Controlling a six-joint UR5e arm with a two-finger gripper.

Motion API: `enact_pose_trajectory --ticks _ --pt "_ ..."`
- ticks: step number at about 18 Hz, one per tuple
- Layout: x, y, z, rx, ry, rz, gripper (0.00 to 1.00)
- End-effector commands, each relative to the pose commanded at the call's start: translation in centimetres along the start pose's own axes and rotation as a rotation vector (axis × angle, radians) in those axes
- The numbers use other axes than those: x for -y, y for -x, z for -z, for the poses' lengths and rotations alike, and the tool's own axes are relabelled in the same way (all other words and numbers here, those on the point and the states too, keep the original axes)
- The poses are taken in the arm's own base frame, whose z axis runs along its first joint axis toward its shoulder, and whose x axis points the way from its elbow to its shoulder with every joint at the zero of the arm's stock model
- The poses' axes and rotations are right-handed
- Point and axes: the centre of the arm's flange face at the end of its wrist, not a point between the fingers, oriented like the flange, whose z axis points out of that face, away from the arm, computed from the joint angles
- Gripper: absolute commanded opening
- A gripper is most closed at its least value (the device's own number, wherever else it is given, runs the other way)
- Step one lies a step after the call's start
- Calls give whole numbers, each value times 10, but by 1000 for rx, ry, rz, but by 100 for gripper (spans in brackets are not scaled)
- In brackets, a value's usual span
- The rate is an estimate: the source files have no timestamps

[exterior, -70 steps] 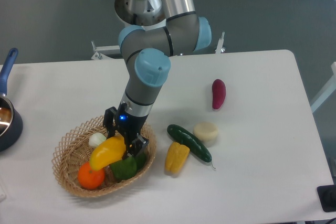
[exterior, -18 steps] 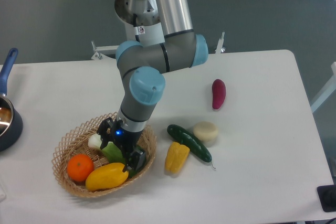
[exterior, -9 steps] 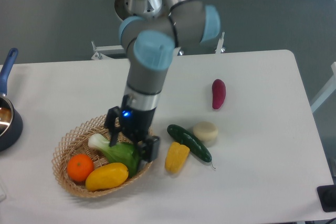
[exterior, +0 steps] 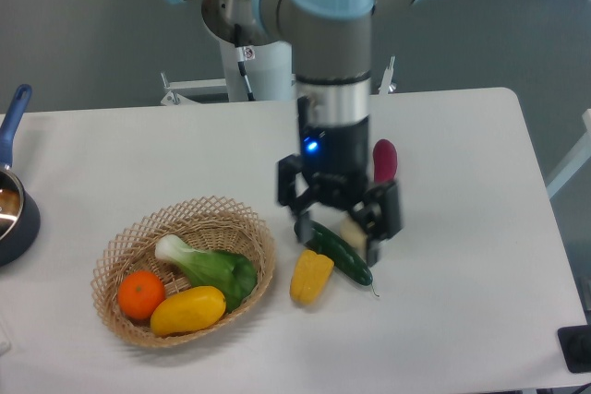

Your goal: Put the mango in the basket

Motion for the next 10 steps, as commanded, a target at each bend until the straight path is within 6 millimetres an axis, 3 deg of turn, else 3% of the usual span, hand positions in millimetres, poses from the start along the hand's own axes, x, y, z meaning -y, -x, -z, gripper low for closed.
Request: enact_pose_trajectory --ticks 4,7,10 --pt "-37 6 32 -42 48 -127 100" --pt "-47 16 41 -25 49 -131 100" --pt "-48 15 37 -28 45 -131 100"
